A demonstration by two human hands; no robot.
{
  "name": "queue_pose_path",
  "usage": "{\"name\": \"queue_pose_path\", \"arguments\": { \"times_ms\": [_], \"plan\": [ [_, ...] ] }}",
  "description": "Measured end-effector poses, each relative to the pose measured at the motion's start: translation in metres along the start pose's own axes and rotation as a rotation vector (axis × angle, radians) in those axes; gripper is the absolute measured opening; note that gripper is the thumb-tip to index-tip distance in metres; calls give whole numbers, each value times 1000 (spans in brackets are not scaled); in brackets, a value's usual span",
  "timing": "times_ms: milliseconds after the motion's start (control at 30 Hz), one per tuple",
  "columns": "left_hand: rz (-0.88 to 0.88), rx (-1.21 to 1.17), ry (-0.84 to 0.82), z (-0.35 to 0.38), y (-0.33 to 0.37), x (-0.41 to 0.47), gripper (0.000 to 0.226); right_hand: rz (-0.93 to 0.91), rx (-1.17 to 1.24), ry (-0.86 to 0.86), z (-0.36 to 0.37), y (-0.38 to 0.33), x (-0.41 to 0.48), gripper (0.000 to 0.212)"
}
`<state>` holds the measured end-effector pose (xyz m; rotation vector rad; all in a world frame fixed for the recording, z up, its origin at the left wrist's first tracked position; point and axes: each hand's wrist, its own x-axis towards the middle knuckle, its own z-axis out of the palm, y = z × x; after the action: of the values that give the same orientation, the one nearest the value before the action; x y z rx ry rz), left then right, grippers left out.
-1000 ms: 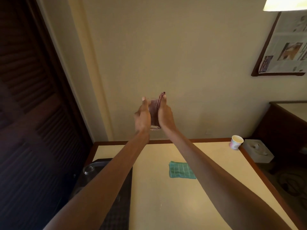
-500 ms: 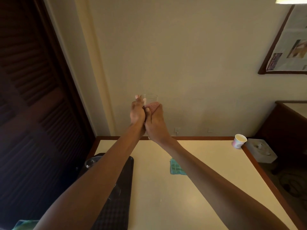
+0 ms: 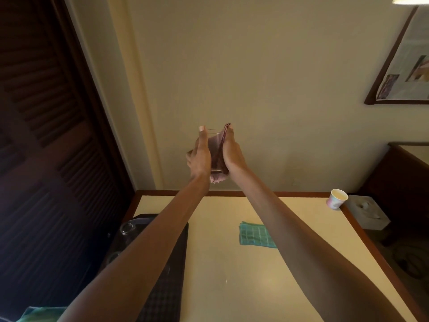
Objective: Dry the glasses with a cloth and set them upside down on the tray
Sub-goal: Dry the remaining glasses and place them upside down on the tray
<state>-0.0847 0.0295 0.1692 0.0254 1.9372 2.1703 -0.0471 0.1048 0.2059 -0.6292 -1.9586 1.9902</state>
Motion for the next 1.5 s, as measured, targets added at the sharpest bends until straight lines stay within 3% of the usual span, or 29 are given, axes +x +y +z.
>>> {"name": "queue_pose_path", "arguments": {
  "times_ms": [100,200,300,400,533,733,867,933,1033,1167,1267,1400,1500],
  "plan": [
    [-18,-38,42,-4,-8,33,115,-3,7,-89,5,12,-2,72],
    [-4,-78,71,-8,19,3,115,-149,-148,-105,7,24,-14,74],
    [4,-132,35,-11,30,-19,73,-255,-261,-113,10,33,-26,47],
    [-12,-178,80,-12,26,-18,59,-355,-353,-83,13,30,-26,34],
    [-45,-175,33,-11,23,-21,58,-516,-424,53,13,17,-15,40],
    [9,-102,-36,-6,25,-37,75,-238,-231,7,0,-10,-5,69],
    [17,-30,11,-3,15,-20,115,-21,-21,-55,2,-8,-9,74],
    [38,-13,36,-3,5,-1,108,-5,-21,-112,2,-5,-15,75],
    [-20,-104,38,-10,14,1,116,-79,-108,-146,0,5,-24,73],
    [17,-163,26,-11,33,-29,79,-257,-314,-156,4,20,-35,65],
    [10,-204,43,-9,33,-33,73,-361,-334,-115,6,21,-40,50],
    [-42,-222,1,-6,34,-36,64,-554,-427,8,1,6,-37,47],
    [-37,-215,-14,-1,32,-41,60,-524,-415,50,-7,-8,-33,47]
  ]
}}
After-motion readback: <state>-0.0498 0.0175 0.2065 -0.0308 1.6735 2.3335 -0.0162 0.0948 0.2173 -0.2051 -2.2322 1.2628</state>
